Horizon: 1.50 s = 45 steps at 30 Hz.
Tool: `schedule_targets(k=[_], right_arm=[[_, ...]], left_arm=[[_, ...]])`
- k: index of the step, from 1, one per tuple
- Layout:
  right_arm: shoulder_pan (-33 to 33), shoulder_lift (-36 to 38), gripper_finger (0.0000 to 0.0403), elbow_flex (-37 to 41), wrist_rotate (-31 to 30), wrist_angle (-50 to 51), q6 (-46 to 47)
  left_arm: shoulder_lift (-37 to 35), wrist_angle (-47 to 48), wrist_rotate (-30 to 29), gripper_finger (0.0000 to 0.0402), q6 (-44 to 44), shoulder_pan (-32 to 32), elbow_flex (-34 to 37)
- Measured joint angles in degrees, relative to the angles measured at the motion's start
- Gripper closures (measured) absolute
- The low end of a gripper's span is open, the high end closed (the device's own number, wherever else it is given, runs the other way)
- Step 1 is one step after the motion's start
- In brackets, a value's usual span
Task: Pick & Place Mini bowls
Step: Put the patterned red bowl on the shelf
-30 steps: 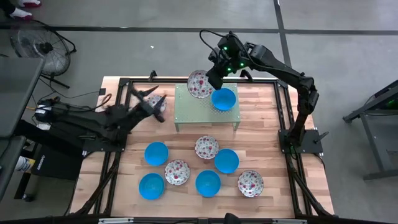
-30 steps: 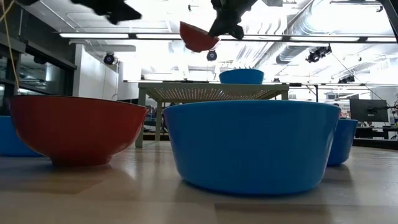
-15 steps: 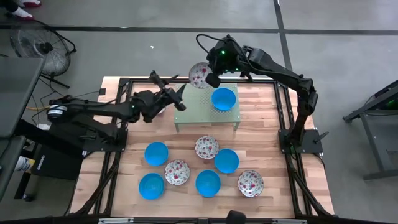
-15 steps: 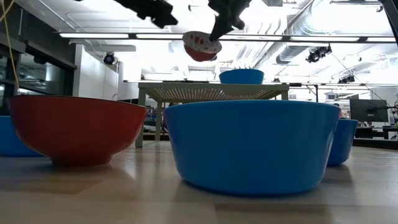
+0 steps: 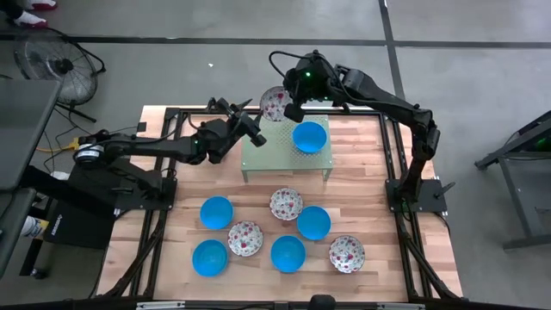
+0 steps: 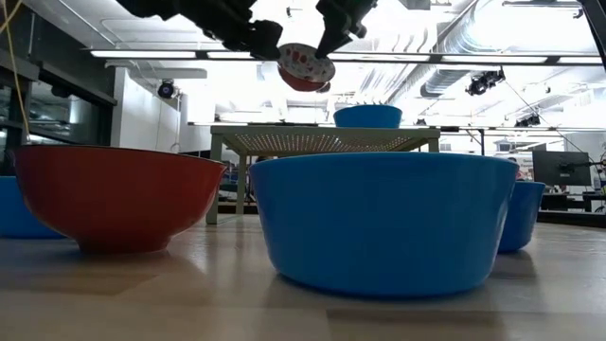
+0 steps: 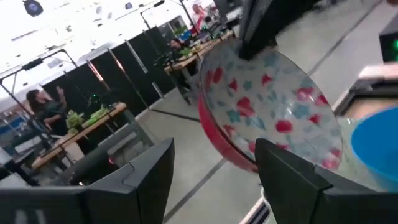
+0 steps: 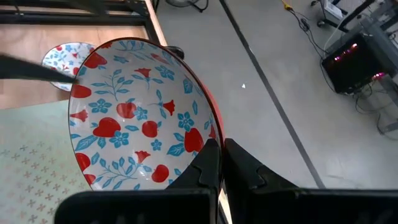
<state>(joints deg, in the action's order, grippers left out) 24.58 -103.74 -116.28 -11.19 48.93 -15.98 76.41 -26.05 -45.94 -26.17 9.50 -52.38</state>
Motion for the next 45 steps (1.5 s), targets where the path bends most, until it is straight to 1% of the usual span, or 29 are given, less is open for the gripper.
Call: schedule_targets(k=[3, 8, 14, 17, 21, 26, 31, 33, 41, 45], right_arm=[[0.02, 0.00, 0.0403, 0.01, 0.04, -0.03, -0.88], [0.00, 0.00, 0.0403, 0.01, 0.36, -0.69, -2.05], [0.02, -0.02, 0.0403, 0.07, 0.90, -1.23, -2.63], [0.02, -0.03, 0.0403, 0.07, 1.12, -1.16, -3.13], [0.02, -0.07, 0.0403, 0.07, 1.35, -1.40, -3.37], [0.04, -0.07, 0.0403, 0.07, 1.75, -1.22, -3.40], [-0.11, -0.07, 0.0402, 0.07, 2.37, -1.01, -3.22], [-0.28, -0.07, 0.0402, 0.07, 2.50, -0.73, -3.20], [-1.75, 0.03, 0.0402, 0.07, 2.51, -0.53, -3.53], [-2.36, 0.07, 0.0402, -0.04, 2.51, -0.68, -3.62]], left_arm=[[0.39, 0.16, 2.96, 0.0184, 2.29, 1.31, 0.00], [0.97, -0.34, 5.18, 0.0184, 6.78, 2.71, 0.00], [2.56, -1.13, 9.17, 0.0184, 11.33, 4.44, 0.00], [2.83, -0.91, 7.99, 0.0190, 13.84, 4.38, 0.00], [2.81, -0.99, 7.50, 0.0224, 14.16, 4.39, 0.00], [2.81, -1.05, 7.84, 0.0293, 16.88, 4.44, 0.00], [2.76, -1.16, 6.84, 0.0364, 19.53, 4.57, 0.00], [2.72, -1.23, 6.26, 0.0386, 19.65, 4.59, 0.00], [2.70, -0.80, 6.10, 0.0397, 19.54, 4.59, 0.00], [2.72, -0.27, 6.79, 0.0378, 18.96, 4.55, 0.11]])
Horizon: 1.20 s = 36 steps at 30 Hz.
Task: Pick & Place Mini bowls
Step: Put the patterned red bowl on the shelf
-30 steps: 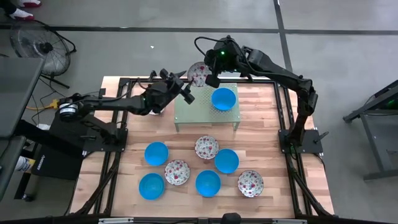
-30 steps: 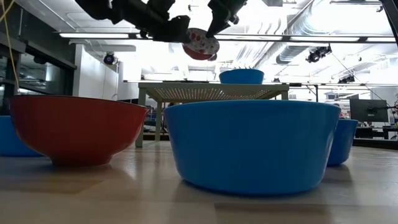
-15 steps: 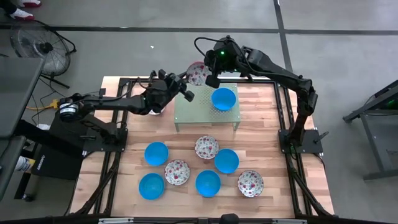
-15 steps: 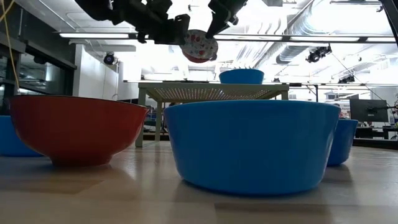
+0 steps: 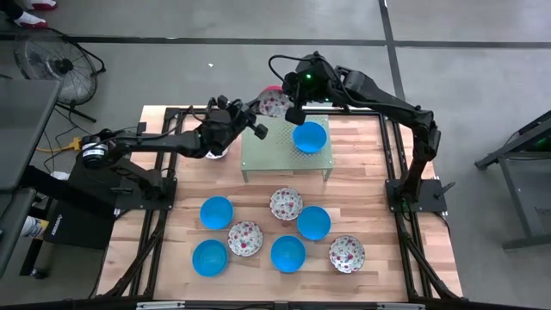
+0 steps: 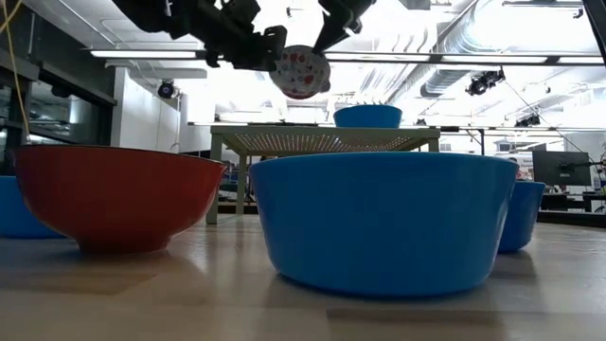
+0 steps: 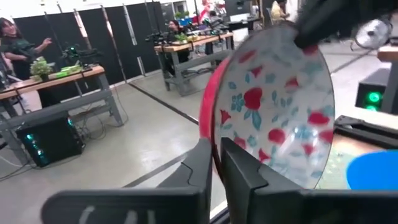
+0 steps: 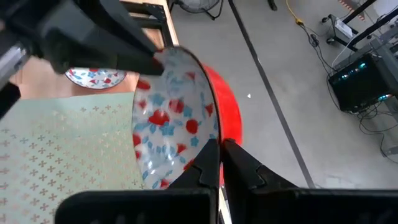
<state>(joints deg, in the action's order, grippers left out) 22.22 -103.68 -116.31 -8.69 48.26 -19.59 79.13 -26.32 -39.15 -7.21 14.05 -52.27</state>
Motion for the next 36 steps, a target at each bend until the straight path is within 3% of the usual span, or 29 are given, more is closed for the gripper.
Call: schedule_targets(k=[8, 12, 15, 19, 25, 36], right_arm=[[-1.15, 0.10, 0.0402, -0.11, 1.41, -0.74, -0.11], [-2.18, -0.17, 0.0402, 0.02, 3.83, -0.55, 0.13], [-3.15, -0.17, 0.0402, 0.02, 1.98, -1.45, 0.18], [-3.76, -0.17, 0.0402, 0.02, -0.94, -1.34, -1.24], [-3.82, -0.17, 0.0402, 0.04, -0.44, -0.51, -0.86], [-3.72, -0.17, 0.0402, 0.04, 0.06, -0.01, -0.87]], left_arm=[[0.11, -0.56, 1.70, 0.0319, -0.64, -0.18, 0.03], [0.11, -0.88, 1.56, 0.0306, -0.41, -0.25, -0.02], [0.11, -0.86, 2.81, 0.0304, -0.19, -0.20, -0.02], [0.11, -0.18, 3.29, 0.0321, -0.05, -0.22, -0.07], [0.09, 1.03, 3.21, 0.0387, 0.42, -0.11, -0.13], [0.07, 1.19, 3.97, 0.0387, 0.38, -0.09, -0.13]])
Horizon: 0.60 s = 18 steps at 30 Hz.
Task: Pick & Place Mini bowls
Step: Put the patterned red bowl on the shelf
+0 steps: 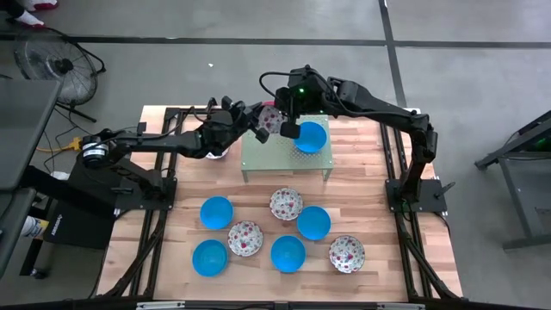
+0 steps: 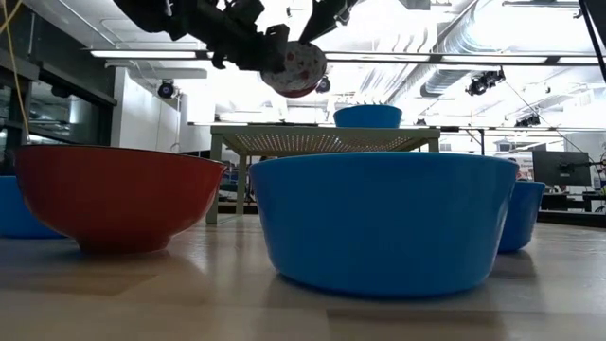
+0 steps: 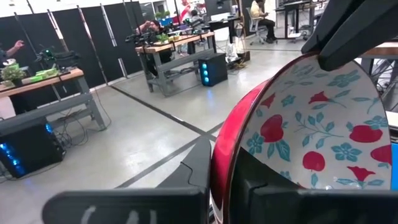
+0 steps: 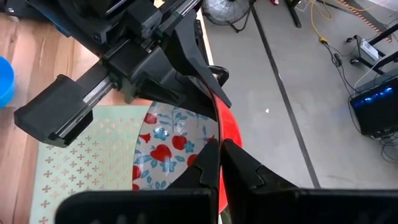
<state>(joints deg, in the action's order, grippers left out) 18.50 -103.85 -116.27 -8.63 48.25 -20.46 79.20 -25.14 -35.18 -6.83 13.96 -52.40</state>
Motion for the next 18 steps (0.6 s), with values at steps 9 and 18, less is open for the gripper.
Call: schedule_targets(k=[9, 18], right_arm=[[0.08, 0.02, 0.0394, 0.00, 0.33, 0.52, 0.02], [0.99, 0.22, 0.0369, -0.04, -1.97, 0.48, 0.02]], left_arm=[[0.00, 0.99, 0.45, 0.0387, 2.56, -0.02, 0.00], [-0.37, 19.68, -0.27, 0.0387, 9.80, 0.02, -5.80]])
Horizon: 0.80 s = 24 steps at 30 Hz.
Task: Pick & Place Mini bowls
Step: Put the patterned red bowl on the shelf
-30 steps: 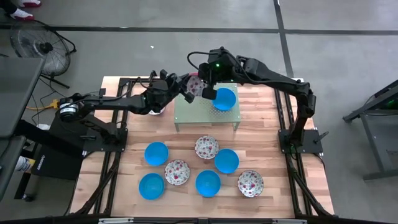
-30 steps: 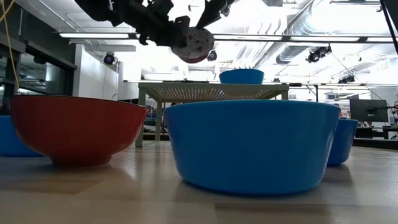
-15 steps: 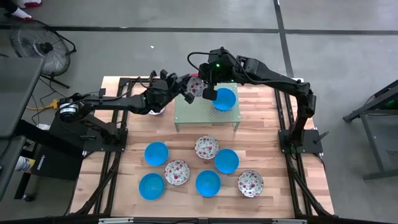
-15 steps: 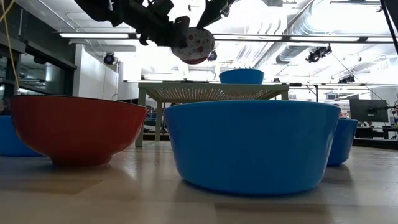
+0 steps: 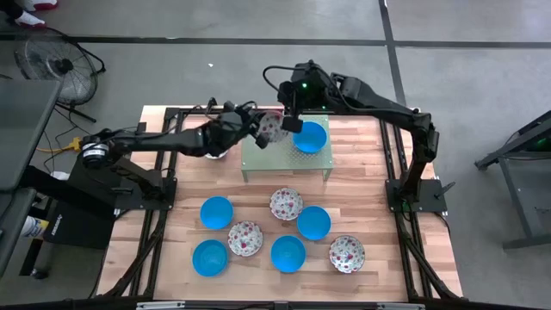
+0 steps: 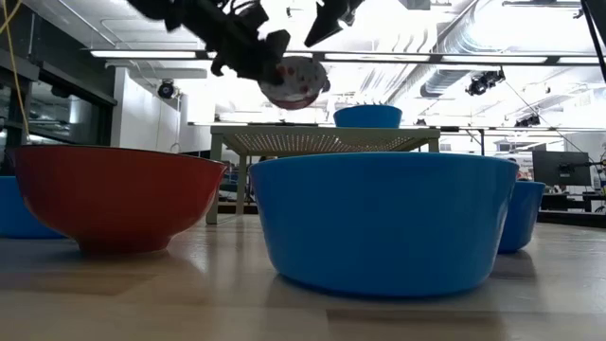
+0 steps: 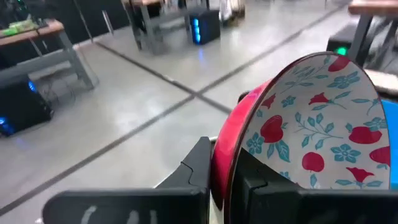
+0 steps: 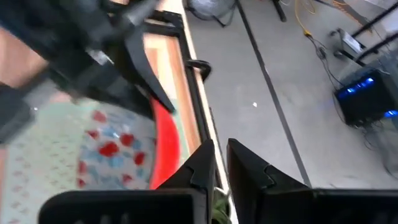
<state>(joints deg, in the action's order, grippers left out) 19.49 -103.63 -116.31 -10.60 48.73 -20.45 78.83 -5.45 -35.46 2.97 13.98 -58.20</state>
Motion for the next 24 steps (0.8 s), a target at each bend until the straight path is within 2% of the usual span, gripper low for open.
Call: schedule_targets(k=[4, 9, 13, 16, 20, 24], right_arm=[[1.50, 0.00, 0.0361, 0.00, -1.40, 1.79, 0.12], [4.99, 0.11, 0.0355, 0.00, 0.37, 8.09, 3.27], [8.30, 0.56, 0.0356, 0.00, 4.48, 14.67, 5.46], [11.01, 1.03, 0.0360, 0.00, 7.86, 19.21, 7.15], [14.81, 1.84, 0.0369, 0.00, 12.09, 24.28, 8.03], [18.39, 2.73, 0.0378, 0.00, 15.34, 27.97, 8.03]], left_arm=[[-0.20, 14.38, 2.10, 0.0387, -0.05, 1.87, -8.69], [-0.24, 32.38, 10.53, 0.0387, -3.70, 6.29, -20.64], [-0.20, 44.44, 24.35, 0.0387, -7.34, 13.33, -27.26], [-0.24, 49.47, 35.54, 0.0387, -8.37, 19.74, -29.80], [0.14, 51.91, 46.14, 0.0387, -10.39, 26.03, -30.05], [3.28, 52.02, 57.17, 0.0387, -12.04, 28.89, -30.15]])
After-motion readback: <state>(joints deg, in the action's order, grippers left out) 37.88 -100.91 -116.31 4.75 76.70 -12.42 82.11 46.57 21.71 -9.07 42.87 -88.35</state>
